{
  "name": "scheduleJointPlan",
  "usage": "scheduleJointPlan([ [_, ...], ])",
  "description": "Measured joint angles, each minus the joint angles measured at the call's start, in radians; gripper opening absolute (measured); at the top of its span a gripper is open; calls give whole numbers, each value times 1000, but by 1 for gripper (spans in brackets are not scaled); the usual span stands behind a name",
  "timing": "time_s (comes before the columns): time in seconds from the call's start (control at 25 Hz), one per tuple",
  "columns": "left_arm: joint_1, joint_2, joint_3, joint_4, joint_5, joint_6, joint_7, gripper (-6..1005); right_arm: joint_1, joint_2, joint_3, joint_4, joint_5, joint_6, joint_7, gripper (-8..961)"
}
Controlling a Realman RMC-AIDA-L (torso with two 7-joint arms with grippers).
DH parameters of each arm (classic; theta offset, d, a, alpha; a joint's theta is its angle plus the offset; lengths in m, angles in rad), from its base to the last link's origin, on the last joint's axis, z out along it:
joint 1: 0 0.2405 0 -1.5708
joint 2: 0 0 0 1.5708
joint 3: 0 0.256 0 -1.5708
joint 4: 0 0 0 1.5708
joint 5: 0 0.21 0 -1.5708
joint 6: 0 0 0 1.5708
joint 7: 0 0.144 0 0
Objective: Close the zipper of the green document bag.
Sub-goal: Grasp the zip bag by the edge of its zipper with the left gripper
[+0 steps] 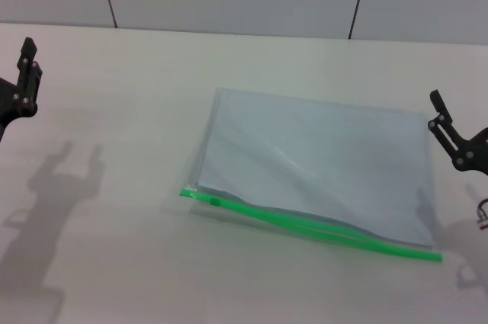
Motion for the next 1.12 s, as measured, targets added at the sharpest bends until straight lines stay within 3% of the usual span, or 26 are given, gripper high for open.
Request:
scheduleJointPlan([
  [0.48, -2, 2, 0, 0, 24, 0, 1, 481, 1, 0, 0, -6, 3, 1, 0, 809],
  [0.8, -22, 2, 0, -26, 185, -5, 77, 479, 8, 0, 0, -7, 5, 4, 0, 803],
  [1.12, -13, -2, 0, -20, 473, -26, 231, 477, 12, 0, 0, -7, 5, 14, 0, 797],
])
